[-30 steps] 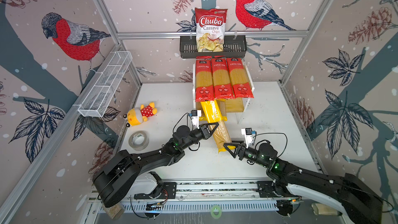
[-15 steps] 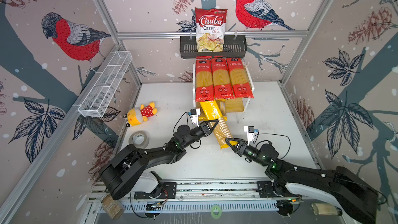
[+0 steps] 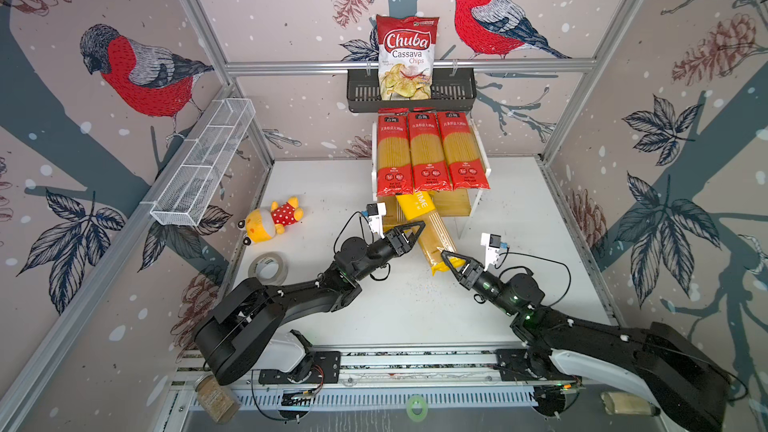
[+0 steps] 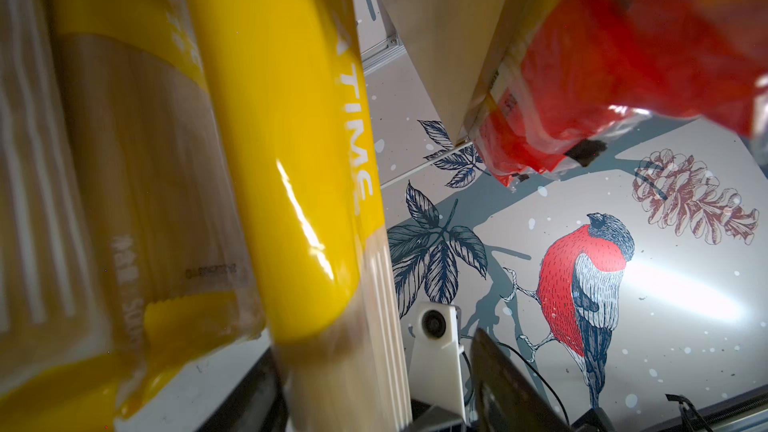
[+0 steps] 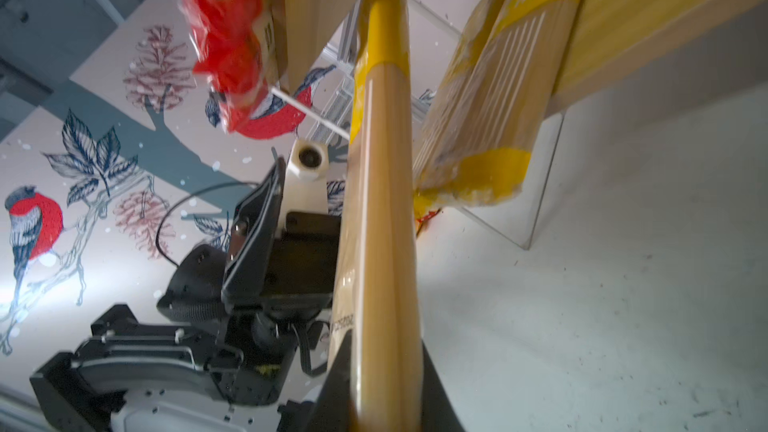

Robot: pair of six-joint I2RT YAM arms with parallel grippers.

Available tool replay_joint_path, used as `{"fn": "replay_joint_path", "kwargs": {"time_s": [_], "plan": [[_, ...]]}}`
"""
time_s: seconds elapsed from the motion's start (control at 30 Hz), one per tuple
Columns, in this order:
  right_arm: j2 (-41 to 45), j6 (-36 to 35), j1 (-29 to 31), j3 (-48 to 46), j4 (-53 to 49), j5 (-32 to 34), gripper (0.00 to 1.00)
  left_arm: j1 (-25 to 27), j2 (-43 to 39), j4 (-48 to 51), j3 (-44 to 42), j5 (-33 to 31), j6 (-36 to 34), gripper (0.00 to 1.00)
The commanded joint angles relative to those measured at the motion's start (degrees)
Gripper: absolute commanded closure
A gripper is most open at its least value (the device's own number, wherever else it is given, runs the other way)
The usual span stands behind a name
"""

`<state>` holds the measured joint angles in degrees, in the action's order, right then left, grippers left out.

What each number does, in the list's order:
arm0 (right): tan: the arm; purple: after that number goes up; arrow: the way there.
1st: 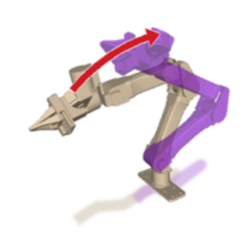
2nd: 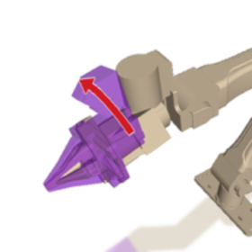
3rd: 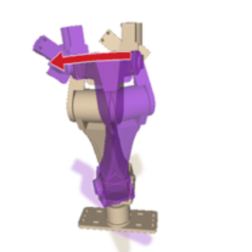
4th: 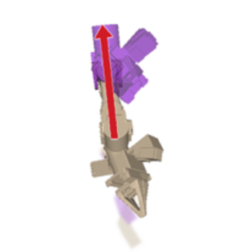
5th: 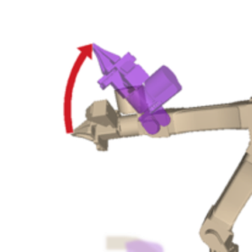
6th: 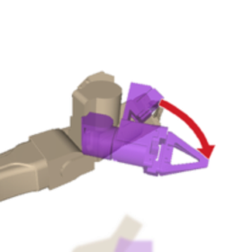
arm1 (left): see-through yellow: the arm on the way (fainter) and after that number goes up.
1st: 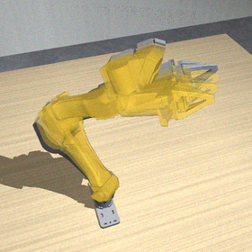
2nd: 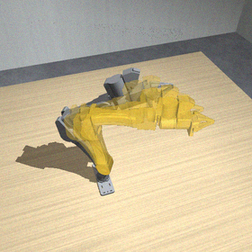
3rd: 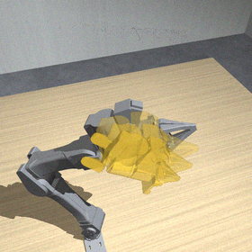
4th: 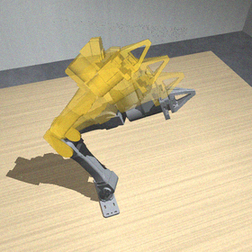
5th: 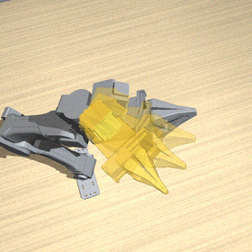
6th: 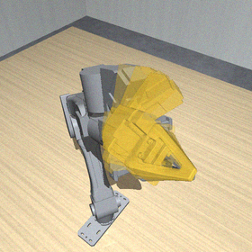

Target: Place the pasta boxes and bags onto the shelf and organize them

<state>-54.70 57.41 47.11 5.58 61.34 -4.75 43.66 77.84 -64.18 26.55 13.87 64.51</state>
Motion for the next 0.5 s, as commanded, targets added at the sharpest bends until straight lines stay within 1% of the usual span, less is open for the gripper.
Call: {"fn": "replay_joint_path", "kwargs": {"time_s": [0.0,0.07,0.13,0.2,0.27,0.33,0.4,0.47], "plan": [[2.4,1.8,-2.6,2.2,1.0,7.3,0.94,-0.1,-1.8,-4.9,-1.5,0.9,-1.6,0.31],[3.4,2.8,-4.6,3.7,-2.4,9.0,0.94,-0.1,-3.9,-3.3,-3.1,-0.1,-2.0,0.29],[3.3,4.4,-6.6,4.3,-3.1,10.4,0.95,-0.1,-6.8,0.4,-4.8,-2.1,-2.8,0.27],[2.3,6.5,-8.6,5.0,-4.2,11.3,0.96,0.0,-9.8,4.3,-6.3,-3.8,-4.0,0.28],[0.8,7.7,-10.1,5.3,-4.3,12.5,0.97,0.1,-11.8,5.8,-7.7,-4.8,-4.6,0.28],[-0.7,10.3,-10.7,5.6,-5.4,14.7,0.98,0.3,-13.3,6.7,-8.9,-5.0,-4.7,0.28],[-2.8,13.2,-10.5,5.9,-4.4,17.1,0.98,0.7,-14.7,7.6,-10.4,-5.5,-4.9,0.28],[-4.8,14.4,-10.3,7.5,-4.1,17.3,0.98,1.4,-16.1,9.4,-11.4,-6.6,-5.6,0.28]]}}
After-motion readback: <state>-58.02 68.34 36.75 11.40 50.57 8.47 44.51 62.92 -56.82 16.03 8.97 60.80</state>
